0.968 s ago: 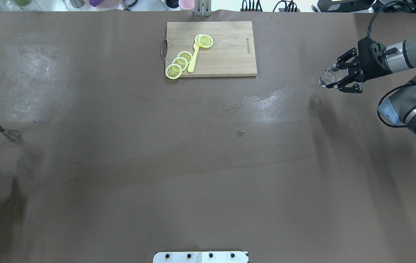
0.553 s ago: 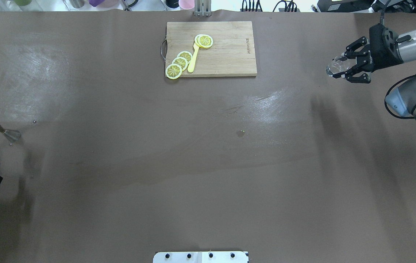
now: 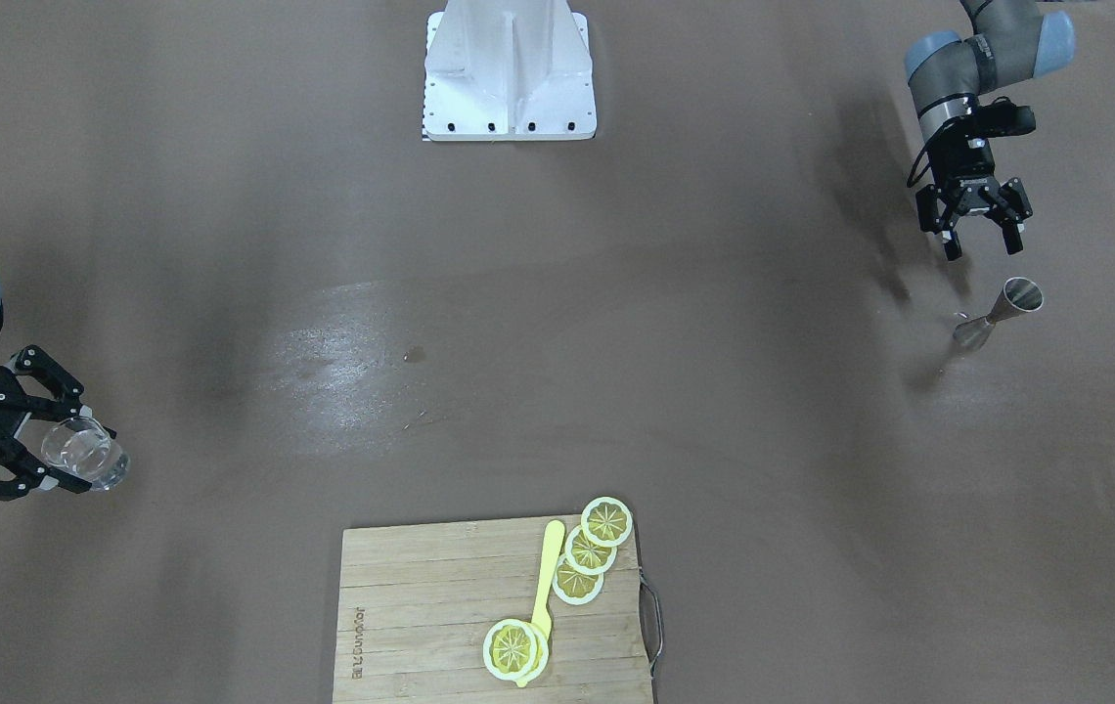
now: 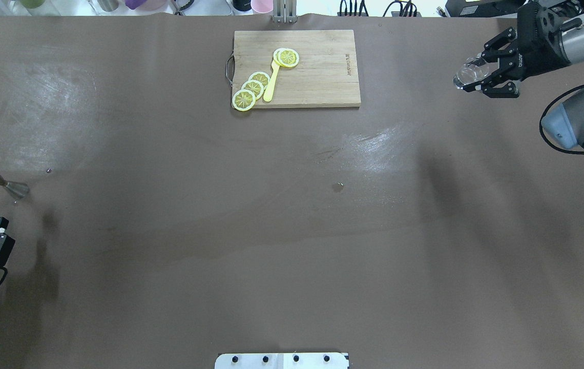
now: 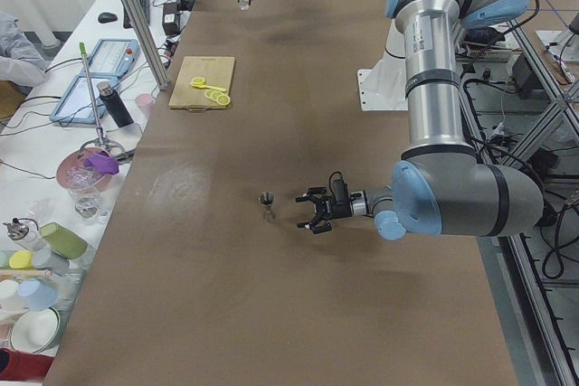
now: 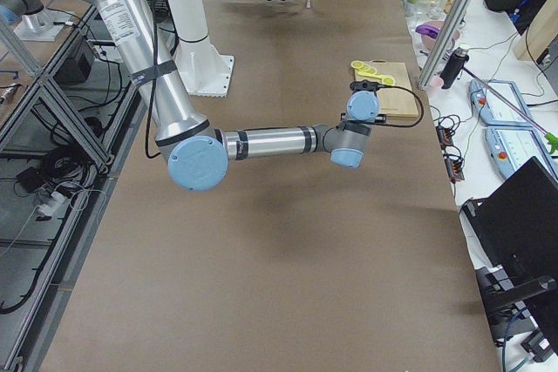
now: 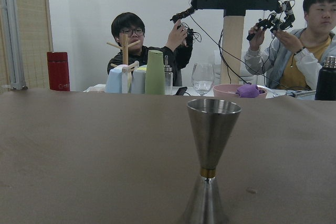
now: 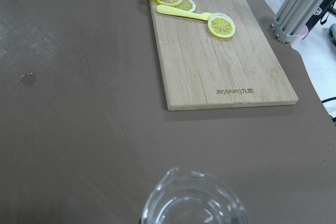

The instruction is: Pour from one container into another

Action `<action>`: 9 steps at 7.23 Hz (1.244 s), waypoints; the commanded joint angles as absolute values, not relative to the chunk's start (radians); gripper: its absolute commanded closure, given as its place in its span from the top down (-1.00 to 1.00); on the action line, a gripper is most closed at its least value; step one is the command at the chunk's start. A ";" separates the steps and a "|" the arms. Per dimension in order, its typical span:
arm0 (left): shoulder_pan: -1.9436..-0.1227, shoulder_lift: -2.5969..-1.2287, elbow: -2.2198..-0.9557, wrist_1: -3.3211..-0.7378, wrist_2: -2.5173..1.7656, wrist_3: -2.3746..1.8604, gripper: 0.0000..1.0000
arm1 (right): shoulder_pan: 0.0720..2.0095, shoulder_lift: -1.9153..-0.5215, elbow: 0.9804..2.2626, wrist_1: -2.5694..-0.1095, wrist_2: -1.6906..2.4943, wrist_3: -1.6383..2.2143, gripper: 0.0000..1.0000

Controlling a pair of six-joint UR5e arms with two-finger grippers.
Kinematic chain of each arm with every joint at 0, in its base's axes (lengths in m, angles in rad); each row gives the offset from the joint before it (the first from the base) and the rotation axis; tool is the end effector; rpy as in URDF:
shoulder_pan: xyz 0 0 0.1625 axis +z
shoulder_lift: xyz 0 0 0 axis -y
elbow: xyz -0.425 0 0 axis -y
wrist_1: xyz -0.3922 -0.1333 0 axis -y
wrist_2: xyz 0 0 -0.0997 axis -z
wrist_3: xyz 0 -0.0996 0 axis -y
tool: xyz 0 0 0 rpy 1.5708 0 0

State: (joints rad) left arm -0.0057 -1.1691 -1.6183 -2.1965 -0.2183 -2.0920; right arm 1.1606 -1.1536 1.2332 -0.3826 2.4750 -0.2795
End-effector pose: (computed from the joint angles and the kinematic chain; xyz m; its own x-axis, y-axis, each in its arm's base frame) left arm 0.3022 -0.2323 0.6837 0.7045 -0.1119 -0.7009 0.7078 0.1838 0.6821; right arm -0.2094 -0.6196 0.4431 0.2247 -0.9737 -0.0379 0.1883 0.0052 0.9821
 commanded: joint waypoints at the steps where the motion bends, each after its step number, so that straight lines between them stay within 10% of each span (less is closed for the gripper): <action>1: -0.086 -1.224 -1.629 -2.073 -0.248 -2.092 0.93 | 1.154 -1.158 1.272 -0.394 2.529 -0.290 -1.00; 9: -0.212 -1.327 -1.609 -2.017 -0.382 -2.089 0.89 | 1.140 -1.295 1.615 -0.584 2.545 -0.215 -1.00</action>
